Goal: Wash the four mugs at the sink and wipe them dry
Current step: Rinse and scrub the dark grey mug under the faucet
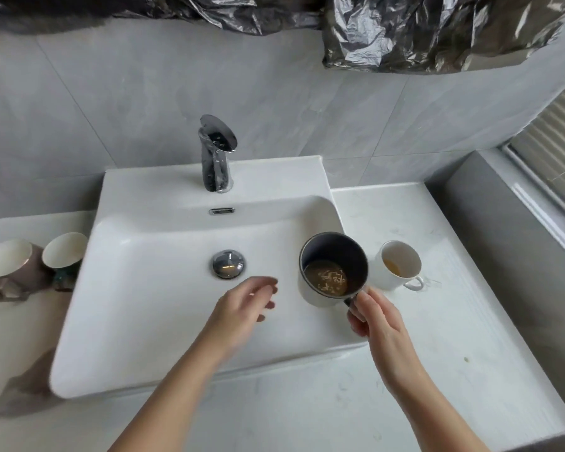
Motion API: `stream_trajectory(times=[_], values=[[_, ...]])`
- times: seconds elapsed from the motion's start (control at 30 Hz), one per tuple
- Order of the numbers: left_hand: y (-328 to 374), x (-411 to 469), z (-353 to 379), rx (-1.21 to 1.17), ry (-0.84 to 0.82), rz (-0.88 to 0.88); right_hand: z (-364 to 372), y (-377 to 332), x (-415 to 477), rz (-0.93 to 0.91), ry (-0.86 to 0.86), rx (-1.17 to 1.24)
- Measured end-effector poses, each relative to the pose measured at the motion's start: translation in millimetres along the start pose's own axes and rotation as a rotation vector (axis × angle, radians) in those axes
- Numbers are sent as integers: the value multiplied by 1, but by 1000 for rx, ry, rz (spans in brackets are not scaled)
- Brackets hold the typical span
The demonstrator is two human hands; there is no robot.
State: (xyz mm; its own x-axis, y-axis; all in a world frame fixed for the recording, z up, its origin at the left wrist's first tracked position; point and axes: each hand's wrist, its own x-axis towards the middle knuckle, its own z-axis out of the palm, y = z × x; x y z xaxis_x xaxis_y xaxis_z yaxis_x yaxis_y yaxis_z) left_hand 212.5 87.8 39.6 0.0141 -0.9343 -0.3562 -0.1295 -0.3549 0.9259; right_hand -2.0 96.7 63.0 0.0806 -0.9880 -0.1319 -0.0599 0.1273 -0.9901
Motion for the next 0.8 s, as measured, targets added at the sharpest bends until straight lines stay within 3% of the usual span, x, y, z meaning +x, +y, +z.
stream_trajectory(times=[0.07,0.17,0.3,0.4,0.53,0.67,0.8], values=[[8,6,-19,-254,-169,-132,24,1,4,-5,-49,-5],[18,11,-49,-264,-268,-178,59,6,14,-52,-126,-84],[11,21,-93,-140,-243,-177,96,9,31,-93,-154,-198],[4,27,-118,-224,-230,-111,113,18,45,-140,-195,-278],[-6,33,-129,-380,-212,-59,124,28,62,-353,-244,-459],[-14,40,-125,-362,-35,21,125,40,76,-506,-268,-597],[-25,43,-122,-359,-28,75,118,52,87,-647,-241,-794]])
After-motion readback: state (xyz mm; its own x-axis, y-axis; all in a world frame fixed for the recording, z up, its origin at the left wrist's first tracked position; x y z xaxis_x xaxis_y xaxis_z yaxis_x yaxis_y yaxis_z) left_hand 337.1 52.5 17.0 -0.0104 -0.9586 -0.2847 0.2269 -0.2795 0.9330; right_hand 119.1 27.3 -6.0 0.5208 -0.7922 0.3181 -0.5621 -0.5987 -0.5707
